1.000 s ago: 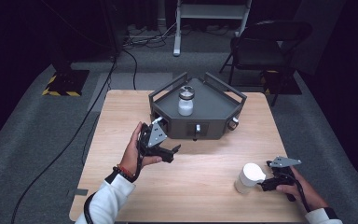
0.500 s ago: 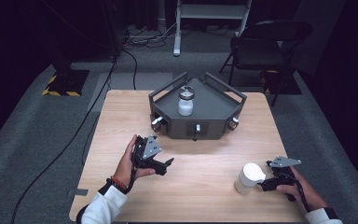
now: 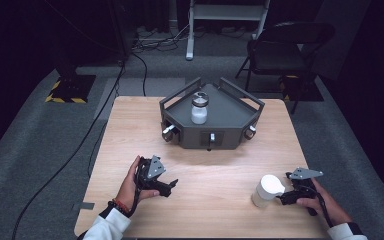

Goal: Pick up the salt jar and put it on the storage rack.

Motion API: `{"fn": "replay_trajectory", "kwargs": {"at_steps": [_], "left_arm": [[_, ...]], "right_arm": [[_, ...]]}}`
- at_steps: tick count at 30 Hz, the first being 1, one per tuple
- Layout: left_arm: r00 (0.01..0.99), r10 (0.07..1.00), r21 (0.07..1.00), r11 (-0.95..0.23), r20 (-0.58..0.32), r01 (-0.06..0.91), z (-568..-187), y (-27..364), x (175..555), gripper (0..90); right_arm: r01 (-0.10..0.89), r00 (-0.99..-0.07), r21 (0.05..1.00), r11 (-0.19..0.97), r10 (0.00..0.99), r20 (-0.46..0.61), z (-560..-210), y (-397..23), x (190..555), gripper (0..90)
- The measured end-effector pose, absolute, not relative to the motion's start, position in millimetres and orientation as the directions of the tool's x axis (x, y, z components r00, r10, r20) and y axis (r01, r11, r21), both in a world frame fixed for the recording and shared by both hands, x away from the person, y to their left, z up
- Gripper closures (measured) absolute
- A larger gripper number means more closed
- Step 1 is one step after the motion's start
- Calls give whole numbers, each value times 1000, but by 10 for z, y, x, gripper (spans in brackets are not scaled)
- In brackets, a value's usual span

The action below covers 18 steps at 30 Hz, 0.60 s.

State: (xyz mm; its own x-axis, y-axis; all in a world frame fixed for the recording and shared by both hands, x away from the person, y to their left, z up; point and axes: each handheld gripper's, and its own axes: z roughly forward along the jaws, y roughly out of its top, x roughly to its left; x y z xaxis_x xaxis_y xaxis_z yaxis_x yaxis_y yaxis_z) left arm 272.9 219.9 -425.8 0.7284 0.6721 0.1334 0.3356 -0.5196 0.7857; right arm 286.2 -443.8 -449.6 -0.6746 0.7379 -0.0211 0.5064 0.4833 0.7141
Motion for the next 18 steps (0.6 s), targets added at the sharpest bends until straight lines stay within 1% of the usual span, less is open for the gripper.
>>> {"fn": "replay_trajectory", "kwargs": {"at_steps": [8,11,18], "left_arm": [[722,681,762,-529,119,373,-4356,2235,2762,8],[703,700,757,-526,125,388,-4396,2226,2748,11],[693,714,747,-514,100,422,-4448,2243,2781,12]], "right_arm": [[506,-675,714,484,737,-21,-4496,-4439,2862,0],[506,-675,714,484,737,-21,-4496,-4439,2862,0],[506,-675,714,483,738,-20,-4496,-4439,2861,0]]}}
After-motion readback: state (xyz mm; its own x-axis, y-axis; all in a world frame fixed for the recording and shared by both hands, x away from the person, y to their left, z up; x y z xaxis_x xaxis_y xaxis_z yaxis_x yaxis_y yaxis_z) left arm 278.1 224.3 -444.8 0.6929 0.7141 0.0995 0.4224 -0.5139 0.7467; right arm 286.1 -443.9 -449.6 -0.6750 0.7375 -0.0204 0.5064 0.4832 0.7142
